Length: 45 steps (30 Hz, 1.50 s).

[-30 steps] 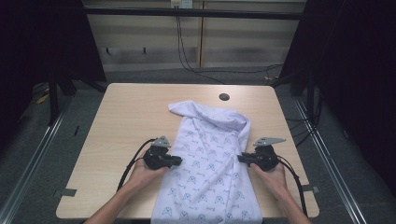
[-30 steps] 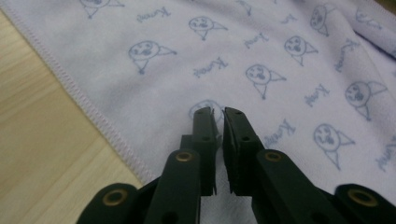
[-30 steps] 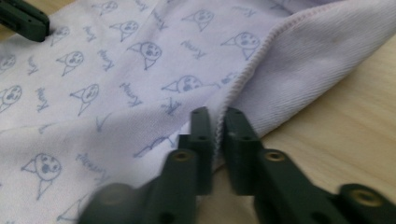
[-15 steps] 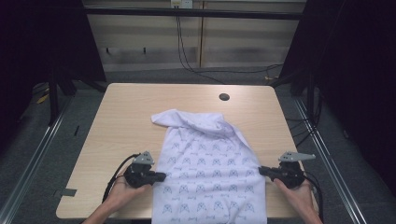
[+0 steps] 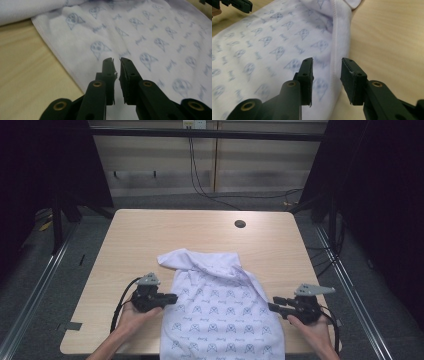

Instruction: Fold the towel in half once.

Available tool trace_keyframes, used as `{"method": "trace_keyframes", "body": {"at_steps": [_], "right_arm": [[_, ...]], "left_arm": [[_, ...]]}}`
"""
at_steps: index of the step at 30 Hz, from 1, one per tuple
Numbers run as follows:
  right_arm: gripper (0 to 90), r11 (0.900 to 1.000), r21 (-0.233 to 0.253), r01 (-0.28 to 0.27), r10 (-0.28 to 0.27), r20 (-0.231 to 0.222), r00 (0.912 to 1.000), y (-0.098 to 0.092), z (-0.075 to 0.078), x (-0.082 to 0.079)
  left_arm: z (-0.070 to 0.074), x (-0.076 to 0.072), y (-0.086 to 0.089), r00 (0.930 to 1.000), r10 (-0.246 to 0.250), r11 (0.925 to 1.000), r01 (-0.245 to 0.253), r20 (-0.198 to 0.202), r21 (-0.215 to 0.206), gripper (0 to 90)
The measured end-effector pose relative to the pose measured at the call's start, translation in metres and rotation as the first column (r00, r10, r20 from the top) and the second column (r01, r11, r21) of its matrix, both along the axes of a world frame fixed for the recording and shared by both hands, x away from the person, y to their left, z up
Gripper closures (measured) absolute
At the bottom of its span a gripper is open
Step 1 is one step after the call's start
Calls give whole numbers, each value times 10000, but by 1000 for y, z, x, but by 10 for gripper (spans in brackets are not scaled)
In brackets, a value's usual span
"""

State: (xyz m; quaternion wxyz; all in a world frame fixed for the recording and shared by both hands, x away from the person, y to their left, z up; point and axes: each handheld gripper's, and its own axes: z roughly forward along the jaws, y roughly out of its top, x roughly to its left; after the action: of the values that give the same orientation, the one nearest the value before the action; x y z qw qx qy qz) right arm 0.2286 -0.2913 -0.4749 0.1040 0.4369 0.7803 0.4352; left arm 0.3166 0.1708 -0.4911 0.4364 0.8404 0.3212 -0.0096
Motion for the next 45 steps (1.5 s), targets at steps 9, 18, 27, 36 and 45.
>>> {"method": "trace_keyframes", "body": {"at_steps": [9, 18, 27, 36, 45], "right_arm": [[517, 9998, -195, -103, 112, 479, 9988, 40, 1, 71], [794, 9987, -195, -466, 471, 281, 9985, 70, -11, 104], [856, 9919, -889, -913, 905, -130, 9958, 45, -4, 39], [734, 9891, -947, -1126, 1058, -733, 9917, 11, -9, -31], [606, 9986, -10, -527, 527, 363, 9980, 11, 13, 6]], "left_arm": [[-11, 10, -36, 9960, -879, 9921, 860, 173, 909, 884], [-13, 8, -32, 9958, -919, 9931, 912, 57, 741, 900], [-11, -16, -18, 9842, -1468, 9872, 1521, -988, 481, 900], [-1, -54, -18, 9628, -2513, 9661, 2558, -997, 351, 822], [7, -6, 17, 9989, -434, 9987, 430, -188, -261, 815]]}}
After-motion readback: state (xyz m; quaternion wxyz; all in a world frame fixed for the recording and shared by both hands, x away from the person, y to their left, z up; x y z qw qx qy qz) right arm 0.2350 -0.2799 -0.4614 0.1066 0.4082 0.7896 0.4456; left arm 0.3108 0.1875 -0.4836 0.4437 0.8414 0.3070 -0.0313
